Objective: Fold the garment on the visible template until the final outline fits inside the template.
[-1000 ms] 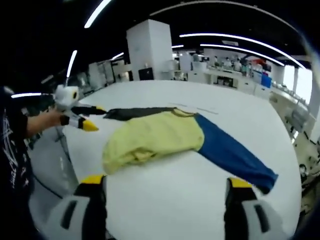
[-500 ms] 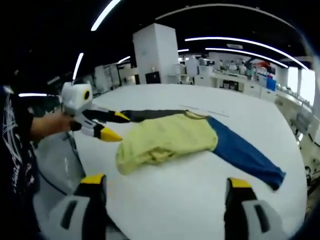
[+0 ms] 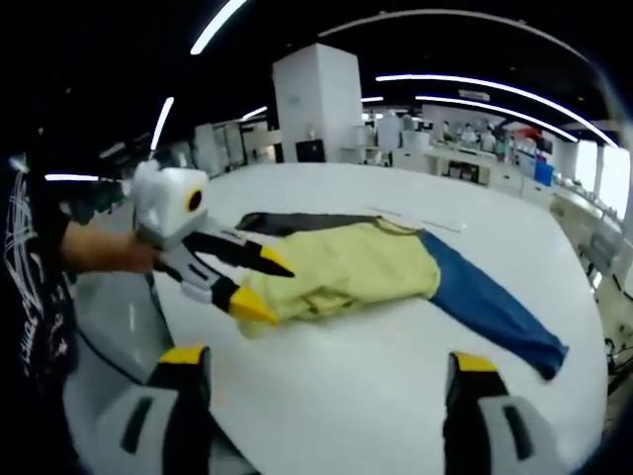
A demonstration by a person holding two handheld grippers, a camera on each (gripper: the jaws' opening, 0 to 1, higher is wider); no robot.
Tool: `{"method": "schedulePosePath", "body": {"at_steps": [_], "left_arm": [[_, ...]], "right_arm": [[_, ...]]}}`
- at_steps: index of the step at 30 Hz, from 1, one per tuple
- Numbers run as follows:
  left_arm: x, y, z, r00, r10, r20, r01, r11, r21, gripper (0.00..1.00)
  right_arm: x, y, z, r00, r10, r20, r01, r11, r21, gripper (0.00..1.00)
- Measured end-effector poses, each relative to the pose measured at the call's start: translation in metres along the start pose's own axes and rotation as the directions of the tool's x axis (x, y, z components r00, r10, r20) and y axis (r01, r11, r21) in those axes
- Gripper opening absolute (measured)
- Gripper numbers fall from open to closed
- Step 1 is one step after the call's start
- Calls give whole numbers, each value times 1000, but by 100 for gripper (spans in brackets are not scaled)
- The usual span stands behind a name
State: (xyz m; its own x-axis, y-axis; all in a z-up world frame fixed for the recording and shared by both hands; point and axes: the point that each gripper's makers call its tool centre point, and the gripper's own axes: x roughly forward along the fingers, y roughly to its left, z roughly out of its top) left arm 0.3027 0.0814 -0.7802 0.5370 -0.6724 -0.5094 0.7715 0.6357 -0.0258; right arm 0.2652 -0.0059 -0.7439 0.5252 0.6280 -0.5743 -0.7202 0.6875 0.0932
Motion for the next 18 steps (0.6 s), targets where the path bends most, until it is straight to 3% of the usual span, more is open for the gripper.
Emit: {"method": "schedulePosePath", "body": {"at_steps": [6, 15, 18], "left_arm": [[18, 2, -7, 999, -12, -35, 13, 1000, 20, 28], [42, 25, -22, 990, 60, -128, -46, 993, 108, 23], [47, 28, -27, 987, 61, -152, -47, 995, 93, 22]], "right_arm": [[3, 0, -6, 1000, 5, -14, -5, 1000, 7, 99], [4, -2, -8, 1000, -10, -11, 10, 1000, 30, 98], [5, -2, -9, 1000, -12, -13, 12, 999, 33, 98]]}}
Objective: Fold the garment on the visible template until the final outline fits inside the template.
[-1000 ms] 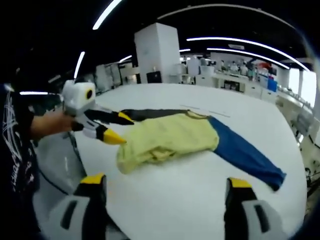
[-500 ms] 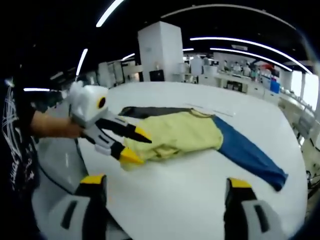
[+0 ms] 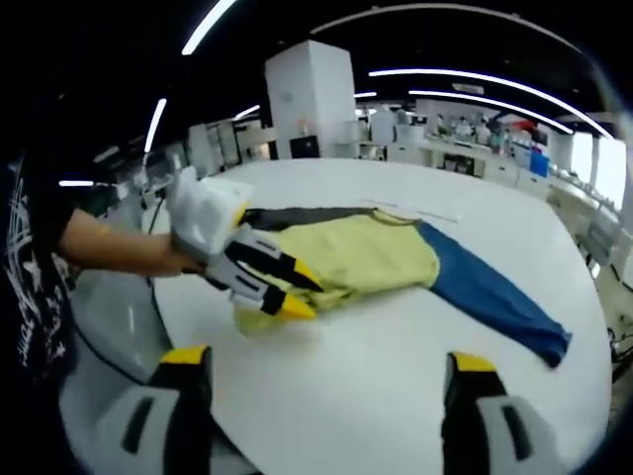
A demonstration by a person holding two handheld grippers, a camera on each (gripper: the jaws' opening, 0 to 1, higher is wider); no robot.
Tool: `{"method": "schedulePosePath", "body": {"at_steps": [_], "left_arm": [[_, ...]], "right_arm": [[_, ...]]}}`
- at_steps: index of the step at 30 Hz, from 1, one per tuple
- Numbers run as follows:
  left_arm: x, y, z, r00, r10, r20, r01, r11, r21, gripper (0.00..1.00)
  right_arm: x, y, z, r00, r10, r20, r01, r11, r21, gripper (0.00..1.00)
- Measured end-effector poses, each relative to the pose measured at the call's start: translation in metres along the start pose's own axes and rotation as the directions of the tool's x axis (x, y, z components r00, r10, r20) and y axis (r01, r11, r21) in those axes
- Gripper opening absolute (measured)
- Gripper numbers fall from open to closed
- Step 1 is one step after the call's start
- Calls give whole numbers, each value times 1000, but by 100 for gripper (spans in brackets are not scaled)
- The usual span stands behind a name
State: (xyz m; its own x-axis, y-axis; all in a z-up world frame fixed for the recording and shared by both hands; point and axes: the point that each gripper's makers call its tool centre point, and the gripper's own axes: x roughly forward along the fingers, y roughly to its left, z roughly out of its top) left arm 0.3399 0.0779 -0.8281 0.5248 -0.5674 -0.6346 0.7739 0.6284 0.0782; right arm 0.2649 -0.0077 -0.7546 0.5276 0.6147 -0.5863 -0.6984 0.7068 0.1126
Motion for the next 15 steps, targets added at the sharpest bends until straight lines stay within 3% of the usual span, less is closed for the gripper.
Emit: {"method": "schedulePosePath", "body": {"at_steps": [10, 15], "left_arm": [[9, 2, -6, 998, 30, -49, -29, 999, 17, 18], [14, 13, -5, 998, 34, -47, -38, 995, -87, 13]], "right_arm": [[1, -2, -8, 1000, -8, -11, 8, 1000, 19, 97], [2, -2, -9, 1000, -12, -10, 13, 1000, 24, 96]]}}
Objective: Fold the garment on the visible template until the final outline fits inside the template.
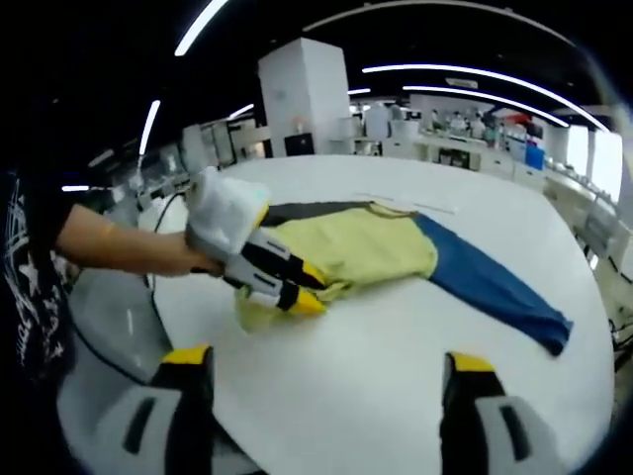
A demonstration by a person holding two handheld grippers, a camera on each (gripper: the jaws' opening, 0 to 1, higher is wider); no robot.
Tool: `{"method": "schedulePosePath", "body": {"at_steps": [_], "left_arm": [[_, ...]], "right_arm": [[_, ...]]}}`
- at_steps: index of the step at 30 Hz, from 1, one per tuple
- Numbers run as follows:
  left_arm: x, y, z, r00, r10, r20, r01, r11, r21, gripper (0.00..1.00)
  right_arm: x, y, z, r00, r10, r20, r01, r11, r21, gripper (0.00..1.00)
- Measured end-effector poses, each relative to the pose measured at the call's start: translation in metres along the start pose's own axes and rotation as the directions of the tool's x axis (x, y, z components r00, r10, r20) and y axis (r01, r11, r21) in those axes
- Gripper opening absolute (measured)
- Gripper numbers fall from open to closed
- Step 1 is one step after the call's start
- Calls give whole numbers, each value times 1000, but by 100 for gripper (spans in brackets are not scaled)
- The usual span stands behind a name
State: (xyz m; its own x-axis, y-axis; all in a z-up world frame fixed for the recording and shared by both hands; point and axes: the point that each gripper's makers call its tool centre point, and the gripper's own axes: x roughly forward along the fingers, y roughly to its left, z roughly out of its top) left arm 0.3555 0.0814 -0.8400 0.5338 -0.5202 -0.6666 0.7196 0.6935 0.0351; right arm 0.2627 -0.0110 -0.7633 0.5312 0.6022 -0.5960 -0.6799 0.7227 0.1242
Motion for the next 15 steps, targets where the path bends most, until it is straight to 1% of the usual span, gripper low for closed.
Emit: {"method": "schedulePosePath", "body": {"at_steps": [3, 5, 6, 8, 9, 11, 13, 15], "left_arm": [[0, 1, -1, 1000, -17, 0, 17, 999, -43, 9], [-2, 3, 0, 1000, -30, 5, 30, 996, -82, 4], [-4, 4, 2, 999, -35, 13, 37, 994, -104, 3], [-11, 0, 7, 996, -77, 36, 83, 976, -199, 2], [-14, 4, 10, 995, -83, 50, 92, 968, -232, 1], [-22, 7, 14, 993, -96, 73, 112, 963, -246, 1], [-28, 12, 17, 990, -109, 85, 128, 954, -270, 1], [-36, 13, 23, 987, -126, 105, 150, 951, -272, 1]], "right_arm": [[1, 2, -1, 1000, 3, 2, -3, 1000, 5, 96], [2, 2, -1, 1000, 2, 1, -2, 1000, 8, 96], [2, 2, -2, 1000, 1, 1, -1, 1000, 8, 96], [2, 1, -1, 1000, -4, 3, 4, 1000, 9, 96], [2, 1, -1, 1000, -4, 3, 4, 1000, 10, 96], [2, 0, -2, 1000, -5, 1, 5, 1000, 10, 96], [2, -1, -2, 1000, -5, -1, 5, 1000, 7, 96], [3, -2, -1, 1000, -8, -1, 8, 1000, 3, 96]]}}
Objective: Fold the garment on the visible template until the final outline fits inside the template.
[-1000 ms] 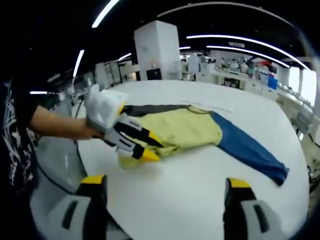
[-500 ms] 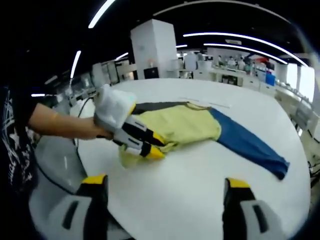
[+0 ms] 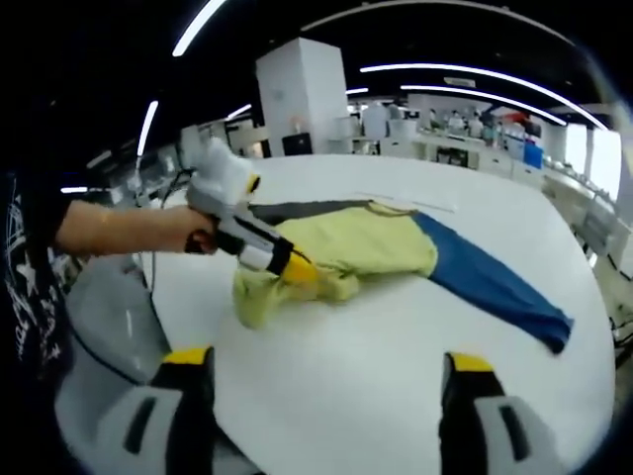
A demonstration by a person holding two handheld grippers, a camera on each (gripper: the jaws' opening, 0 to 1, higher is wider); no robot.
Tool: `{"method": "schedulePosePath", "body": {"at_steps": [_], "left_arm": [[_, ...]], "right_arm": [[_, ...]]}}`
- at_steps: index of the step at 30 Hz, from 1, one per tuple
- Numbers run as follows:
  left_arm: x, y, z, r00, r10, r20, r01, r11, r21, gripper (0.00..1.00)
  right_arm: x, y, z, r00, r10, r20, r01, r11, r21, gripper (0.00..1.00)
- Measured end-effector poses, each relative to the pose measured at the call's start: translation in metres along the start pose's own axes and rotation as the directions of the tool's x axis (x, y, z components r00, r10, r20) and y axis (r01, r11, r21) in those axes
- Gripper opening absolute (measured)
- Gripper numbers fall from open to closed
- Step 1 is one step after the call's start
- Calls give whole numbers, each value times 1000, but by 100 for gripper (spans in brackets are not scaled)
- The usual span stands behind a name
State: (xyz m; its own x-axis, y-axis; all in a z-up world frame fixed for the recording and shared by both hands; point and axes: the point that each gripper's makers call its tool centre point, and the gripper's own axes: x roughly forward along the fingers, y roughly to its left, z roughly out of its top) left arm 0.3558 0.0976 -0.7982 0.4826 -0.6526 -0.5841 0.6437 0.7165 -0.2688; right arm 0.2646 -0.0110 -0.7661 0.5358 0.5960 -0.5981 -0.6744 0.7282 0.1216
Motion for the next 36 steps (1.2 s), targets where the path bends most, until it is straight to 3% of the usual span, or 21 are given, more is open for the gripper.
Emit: {"method": "schedulePosePath", "body": {"at_steps": [9, 12, 19, 23, 36], "left_arm": [[-25, 12, 17, 998, -63, 22, 63, 998, -8, 1], [-30, 22, 13, 996, -82, 32, 84, 993, -77, 1], [-27, 60, -3, 1000, -6, 18, 9, 988, -155, 1], [-24, 75, -13, 999, 42, -7, -42, 984, -171, 2], [-18, 92, -32, 991, 129, -47, -134, 983, -126, 3]], "right_arm": [[2, 1, 4, 1000, 12, 2, -12, 1000, 2, 92], [2, 2, 5, 1000, 18, 1, -18, 1000, 16, 90], [4, 3, 1, 1000, 18, -23, -17, 1000, 13, 84], [8, 3, 1, 999, 17, -34, -16, 999, 35, 73], [20, 5, -4, 997, -4, -71, 7, 999, 33, 66]]}}
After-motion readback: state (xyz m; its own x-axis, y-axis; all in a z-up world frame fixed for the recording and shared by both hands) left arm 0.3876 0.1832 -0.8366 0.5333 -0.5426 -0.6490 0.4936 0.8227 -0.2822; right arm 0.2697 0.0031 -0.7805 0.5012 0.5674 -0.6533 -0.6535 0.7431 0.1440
